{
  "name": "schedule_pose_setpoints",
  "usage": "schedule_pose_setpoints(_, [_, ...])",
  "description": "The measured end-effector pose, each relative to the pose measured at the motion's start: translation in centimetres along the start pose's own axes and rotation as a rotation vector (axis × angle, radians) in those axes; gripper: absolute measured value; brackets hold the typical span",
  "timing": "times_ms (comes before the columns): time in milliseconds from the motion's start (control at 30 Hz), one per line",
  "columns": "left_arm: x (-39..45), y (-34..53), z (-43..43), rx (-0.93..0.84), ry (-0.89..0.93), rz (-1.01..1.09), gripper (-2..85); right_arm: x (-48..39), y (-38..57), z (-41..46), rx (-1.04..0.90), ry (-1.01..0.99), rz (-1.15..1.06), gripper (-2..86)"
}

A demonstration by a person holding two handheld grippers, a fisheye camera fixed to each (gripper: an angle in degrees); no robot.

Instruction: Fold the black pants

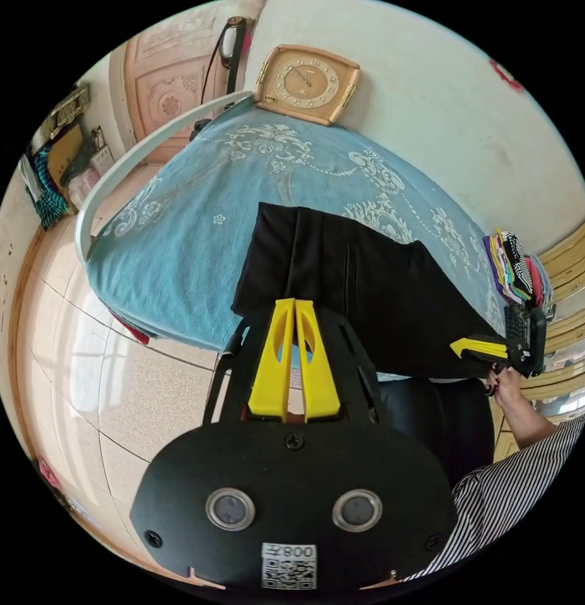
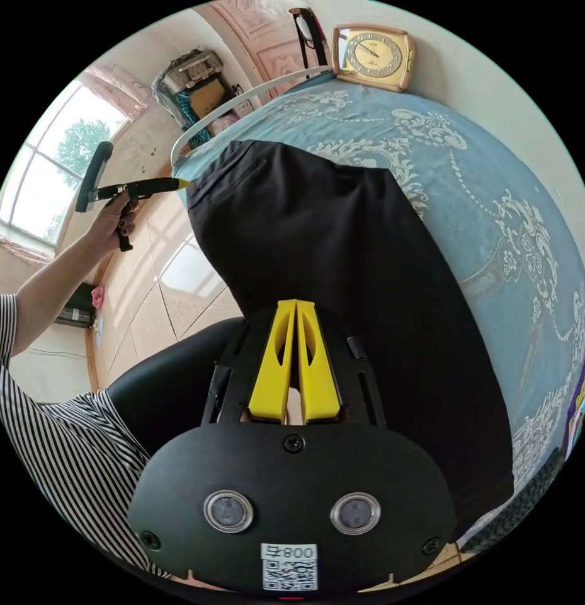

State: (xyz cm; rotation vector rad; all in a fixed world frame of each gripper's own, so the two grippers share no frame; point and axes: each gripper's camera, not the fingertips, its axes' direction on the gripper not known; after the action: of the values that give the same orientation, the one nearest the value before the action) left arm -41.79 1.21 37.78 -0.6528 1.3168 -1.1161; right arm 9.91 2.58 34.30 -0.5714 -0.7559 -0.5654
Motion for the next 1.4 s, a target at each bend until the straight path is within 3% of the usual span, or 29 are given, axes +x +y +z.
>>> schedule_pose_setpoints(100, [-2.3, 0.6, 4.7, -0.101, -0.005, -0.029, 0.3, 1.1, 1.4, 1.6, -0.087, -0.017, 0.039, 0.1])
schedule_pose_setpoints(133, [-3.2, 0.9, 5.7, -0.092, 0.017, -0.064, 0.3, 1.6, 2.1, 3.1, -0.159, -0.011, 0.041, 0.1])
schedule_pose_setpoints(233, [-4.2, 2.2, 6.3, 0.002, 0.104, -0.069, 0.5, 3.5, 3.6, 2.1, -0.119, -0.087, 0.121, 0.1])
schedule_pose_setpoints(400, [-2.4, 4.8, 10.4, 0.002, 0.256, 0.114, 1.3, 6.9, 9.6, -1.6, 0.038, -0.132, 0.27, 0.2])
schedule_pose_setpoints(533, [2.8, 6.3, 17.0, -0.116, 0.368, 0.367, 4.1, 12.2, 19.6, -4.5, 0.193, -0.157, 0.562, 0.6])
schedule_pose_setpoints(700, [10.7, 7.1, 25.7, -0.249, 0.37, 0.665, 6.1, 18.5, 33.8, -7.8, 0.424, -0.148, 0.982, 3.0])
schedule_pose_setpoints(867, [16.3, 6.8, 34.0, -0.337, 0.404, 0.8, 6.3, 23.2, 46.5, -9.8, 0.71, -0.148, 1.332, 7.2])
schedule_pose_setpoints(1033, [21.7, 6.7, 41.3, -0.385, 0.404, 0.969, 7.0, 26.1, 52.3, -9.4, 0.856, -0.199, 1.458, 9.6])
schedule_pose_setpoints(1400, [32.9, 5.7, 55.0, -0.4, 0.399, 1.236, 9.1, 29.2, 57.8, -7.7, 0.96, -0.294, 1.52, 10.2])
